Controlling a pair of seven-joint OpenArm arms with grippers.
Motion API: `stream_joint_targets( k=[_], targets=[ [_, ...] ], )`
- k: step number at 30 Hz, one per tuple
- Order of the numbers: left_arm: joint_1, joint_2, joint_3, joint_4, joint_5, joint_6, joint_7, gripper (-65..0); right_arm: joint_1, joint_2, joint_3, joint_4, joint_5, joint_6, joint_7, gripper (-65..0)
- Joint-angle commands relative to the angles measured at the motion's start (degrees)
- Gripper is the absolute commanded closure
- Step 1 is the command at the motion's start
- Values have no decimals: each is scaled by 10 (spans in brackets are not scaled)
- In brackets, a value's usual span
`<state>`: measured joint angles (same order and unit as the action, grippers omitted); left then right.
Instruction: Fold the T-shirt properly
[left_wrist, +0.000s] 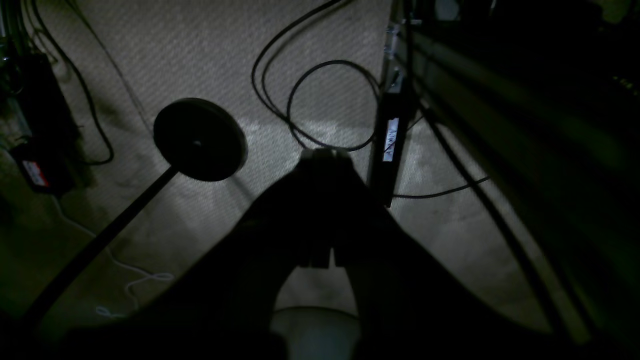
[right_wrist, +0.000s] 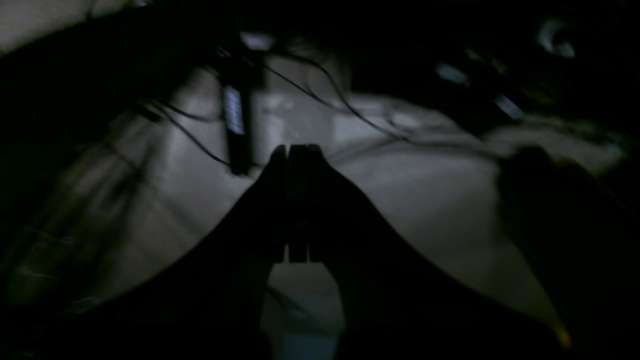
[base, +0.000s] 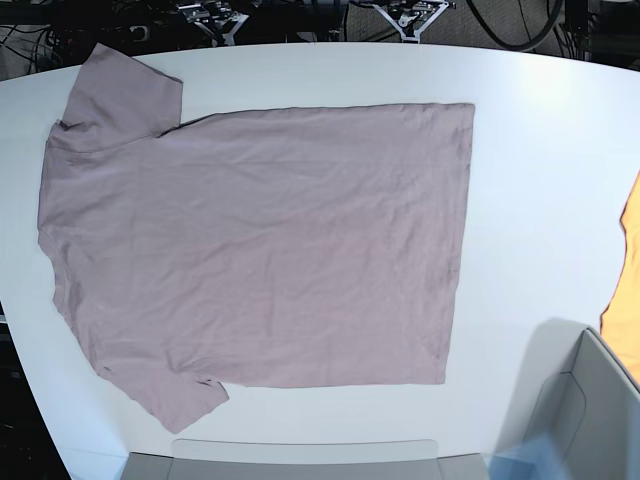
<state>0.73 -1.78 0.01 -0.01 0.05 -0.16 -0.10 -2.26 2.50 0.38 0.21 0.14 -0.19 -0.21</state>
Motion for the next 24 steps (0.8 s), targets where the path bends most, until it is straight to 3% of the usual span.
stream_joint_targets(
  k=[1, 16, 24],
  targets=[
    [3, -3, 2, 1, 3, 4, -3, -2, -3, 2, -1, -2, 2, -1, -4, -2],
    [3, -26, -1, 1, 3, 5, -5, -2, -30, 18, -2, 37, -1, -1, 1, -2],
    [7, -25, -2, 9, 1, 4, -58, -2, -53, 6, -3, 104, 0, 2, -4, -2]
  ],
)
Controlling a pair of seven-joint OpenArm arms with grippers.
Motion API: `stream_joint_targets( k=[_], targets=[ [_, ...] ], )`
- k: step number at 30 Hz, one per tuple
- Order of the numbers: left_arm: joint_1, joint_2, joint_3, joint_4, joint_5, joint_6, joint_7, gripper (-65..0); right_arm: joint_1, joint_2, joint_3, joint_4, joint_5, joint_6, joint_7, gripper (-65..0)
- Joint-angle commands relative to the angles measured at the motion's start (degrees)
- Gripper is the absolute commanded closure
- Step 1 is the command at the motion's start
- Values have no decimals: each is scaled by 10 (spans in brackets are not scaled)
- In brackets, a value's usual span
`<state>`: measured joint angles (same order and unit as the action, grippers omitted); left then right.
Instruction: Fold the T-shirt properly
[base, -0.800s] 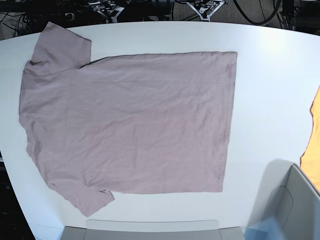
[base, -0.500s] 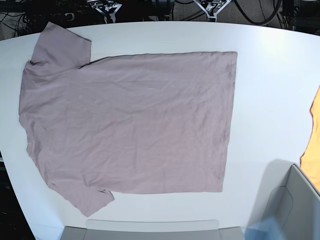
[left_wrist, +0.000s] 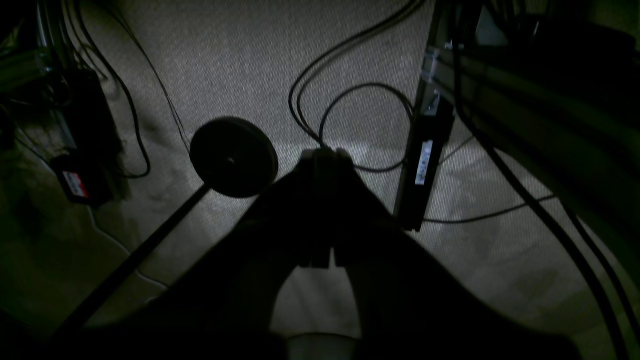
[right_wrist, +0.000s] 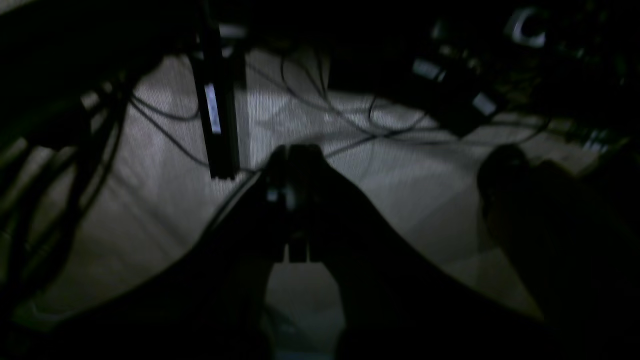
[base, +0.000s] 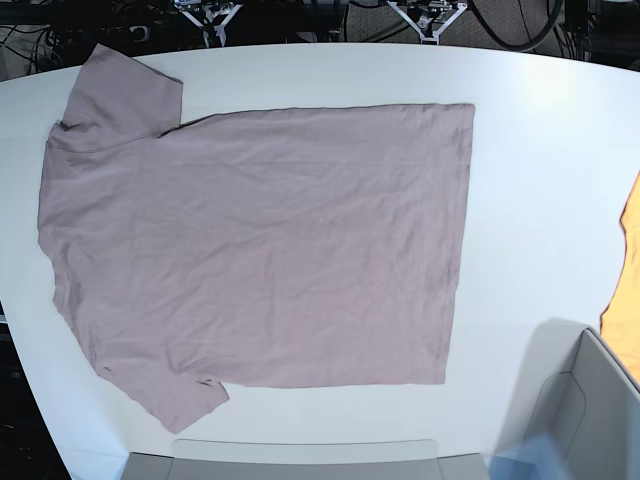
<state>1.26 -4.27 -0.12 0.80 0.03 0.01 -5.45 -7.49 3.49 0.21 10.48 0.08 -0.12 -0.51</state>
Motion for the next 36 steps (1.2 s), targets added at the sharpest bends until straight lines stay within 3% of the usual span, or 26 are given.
stream_joint_targets(
  k=[1, 18, 28, 36],
  targets=[
    [2, 0, -1, 1, 1, 2, -6, -2, 2, -9, -2, 1, 1, 2, -1, -2],
    [-1, -1, 3, 5, 4, 2, -6, -2, -3, 3, -2, 3, 0, 1, -1, -2],
    [-4, -19, -1, 7, 2, 2, -7, -2, -15, 13, -3, 2, 0, 1, -1, -2],
    [30, -17, -2, 91, 0, 2, -6, -2, -24, 18, -3, 3, 0, 2, -1, -2]
  ],
)
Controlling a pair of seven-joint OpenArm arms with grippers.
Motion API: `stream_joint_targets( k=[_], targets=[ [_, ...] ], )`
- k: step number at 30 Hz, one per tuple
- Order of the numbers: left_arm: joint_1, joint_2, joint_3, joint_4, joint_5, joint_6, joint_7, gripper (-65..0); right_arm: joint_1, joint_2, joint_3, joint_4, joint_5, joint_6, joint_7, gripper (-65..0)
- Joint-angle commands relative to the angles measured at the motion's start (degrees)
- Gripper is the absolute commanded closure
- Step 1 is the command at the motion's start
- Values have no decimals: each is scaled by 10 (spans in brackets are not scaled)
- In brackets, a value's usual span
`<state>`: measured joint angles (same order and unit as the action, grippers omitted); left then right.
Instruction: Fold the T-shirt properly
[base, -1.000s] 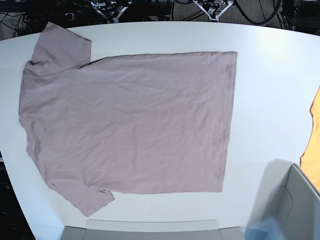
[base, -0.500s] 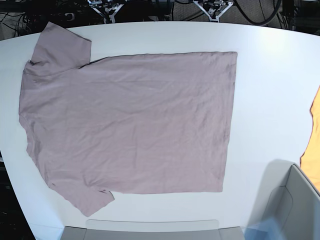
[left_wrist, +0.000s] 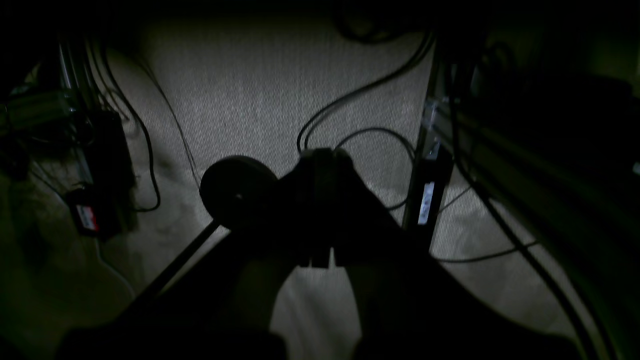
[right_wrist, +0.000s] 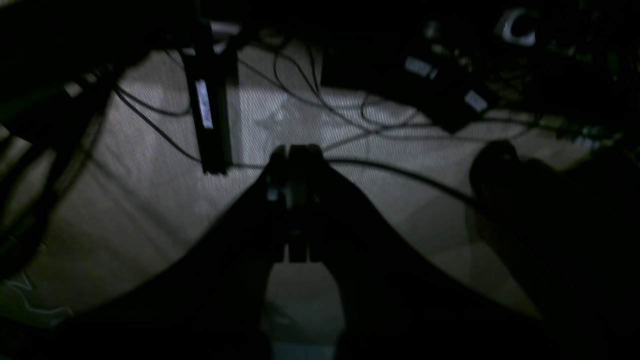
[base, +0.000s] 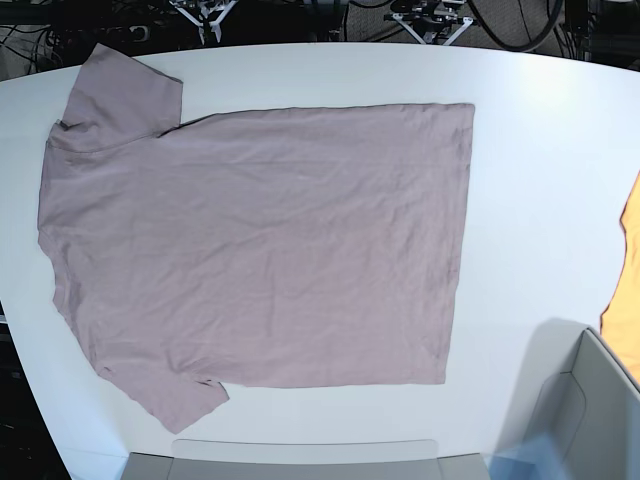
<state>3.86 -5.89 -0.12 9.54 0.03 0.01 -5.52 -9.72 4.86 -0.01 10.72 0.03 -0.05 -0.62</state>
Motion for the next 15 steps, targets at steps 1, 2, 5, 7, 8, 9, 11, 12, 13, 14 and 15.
stream_joint_targets(
  k=[1, 2, 5, 7, 8, 9, 11, 12, 13, 14, 15],
  targets=[
    [14, -1, -3, 15, 0, 2, -5, -2, -2, 5, 0, 0, 0, 1, 1, -2],
    [22, -1, -3, 31, 0, 2, -5, -2, -2, 5, 0, 0, 0, 1, 1, -2],
    [42, 0, -3, 67, 0, 1, -2, -3, -2, 6, 0, 1, 0, 1, 1, -1],
    [43, 0, -3, 74, 0, 1, 1, -4, -2, 6, 0, 2, 0, 1, 1, -1],
    [44, 0, -3, 75, 0, 1, -2, -4, -2, 6, 0, 2, 0, 1, 1, -1],
    [44, 0, -3, 75, -1, 1, -5, -3, -2, 6, 0, 2, 0, 1, 1, -1],
    [49, -1, -4, 81, -1, 1, -5, -3, -2, 7, 0, 2, 0, 1, 1, -1],
    [52, -1, -4, 86, -1, 1, -5, -3, -3, 8, -1, 2, 0, 1, 1, -1],
    [53, -1, -4, 89, -1, 1, -5, -3, -7, 8, -1, 2, 0, 1, 1, -1],
    [58, -2, -4, 89, -1, 1, -5, -3, -13, 10, -1, 2, 0, 1, 1, -1],
    [62, -3, -4, 91, -1, 1, -5, -3, -18, 16, -1, 7, 0, 1, 1, -1]
  ],
)
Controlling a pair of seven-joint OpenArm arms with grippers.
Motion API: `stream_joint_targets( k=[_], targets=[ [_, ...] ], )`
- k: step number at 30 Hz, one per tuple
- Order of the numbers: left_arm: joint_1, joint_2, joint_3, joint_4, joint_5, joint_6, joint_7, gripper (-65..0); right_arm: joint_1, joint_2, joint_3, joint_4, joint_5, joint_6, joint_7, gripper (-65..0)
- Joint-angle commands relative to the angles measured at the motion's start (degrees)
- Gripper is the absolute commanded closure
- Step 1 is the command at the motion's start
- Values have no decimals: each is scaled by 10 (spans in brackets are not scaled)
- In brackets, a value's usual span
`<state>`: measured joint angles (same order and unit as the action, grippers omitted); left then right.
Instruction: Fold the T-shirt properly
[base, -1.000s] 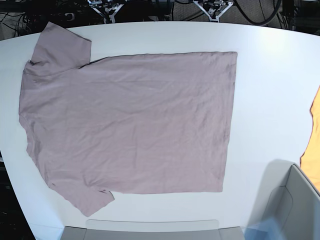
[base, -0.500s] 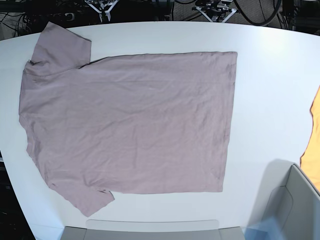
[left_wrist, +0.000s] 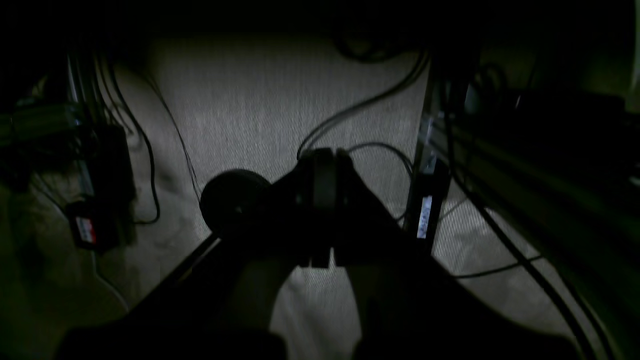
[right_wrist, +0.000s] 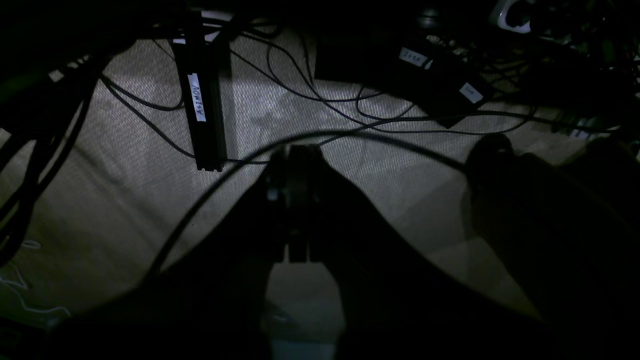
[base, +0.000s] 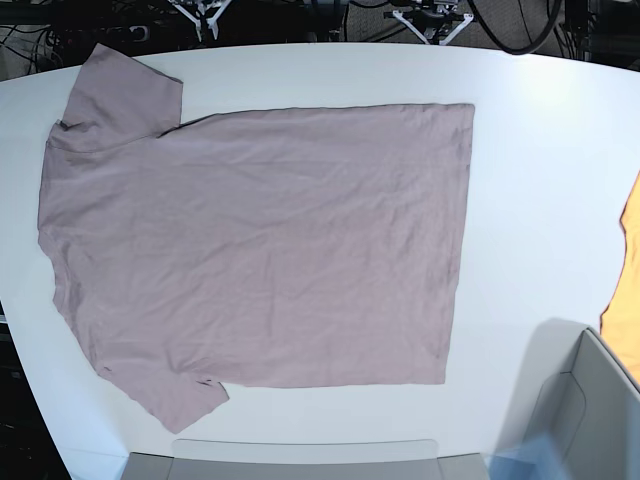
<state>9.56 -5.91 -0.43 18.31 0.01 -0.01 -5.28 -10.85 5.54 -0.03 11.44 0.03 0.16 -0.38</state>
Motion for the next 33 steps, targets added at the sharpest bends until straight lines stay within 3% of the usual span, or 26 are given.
stream_joint_targets(
  k=[1, 7, 16, 20, 24, 33],
  targets=[
    [9, -4, -1, 3, -1, 1, -7, -3, -15, 14, -1, 12, 0, -1, -2, -1],
    [64, -11, 0, 19, -1, 1, -7, -1, -99, 44, -1, 109, 0, -1, -2, -1],
    [232, -32, 0, 247, -1, 1, 0, -1, -243, 102, -1, 300, 3, -3, -2, -1],
    [291, -33, -11, 336, -1, 1, 31, -1, -310, 121, -1, 411, 4, -6, -5, -1],
    [351, -31, -62, 425, -1, 1, 54, 0, -377, 138, 1, 545, 5, -6, -60, -1],
    [459, -29, -147, 669, -1, 1, 60, 0, -470, 203, 6, 796, 92, -6, -128, -1]
  ],
)
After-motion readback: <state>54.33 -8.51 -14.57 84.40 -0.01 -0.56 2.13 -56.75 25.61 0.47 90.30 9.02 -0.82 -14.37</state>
